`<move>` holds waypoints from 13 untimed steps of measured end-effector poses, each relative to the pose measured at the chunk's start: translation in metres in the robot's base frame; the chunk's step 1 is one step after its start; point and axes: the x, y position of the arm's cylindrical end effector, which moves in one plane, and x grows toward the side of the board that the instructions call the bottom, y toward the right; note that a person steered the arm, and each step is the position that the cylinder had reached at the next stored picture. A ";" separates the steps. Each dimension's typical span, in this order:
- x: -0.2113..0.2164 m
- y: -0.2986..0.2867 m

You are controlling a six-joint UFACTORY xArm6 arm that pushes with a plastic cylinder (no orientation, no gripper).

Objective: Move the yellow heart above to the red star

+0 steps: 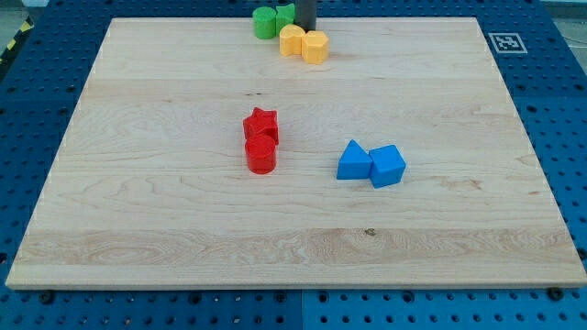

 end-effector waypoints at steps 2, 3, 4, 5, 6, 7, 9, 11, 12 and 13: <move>0.071 -0.016; 0.061 -0.016; 0.047 -0.019; 0.081 -0.026; 0.106 -0.024; 0.075 -0.024; 0.042 -0.057; 0.081 -0.055; 0.092 -0.054; 0.068 -0.062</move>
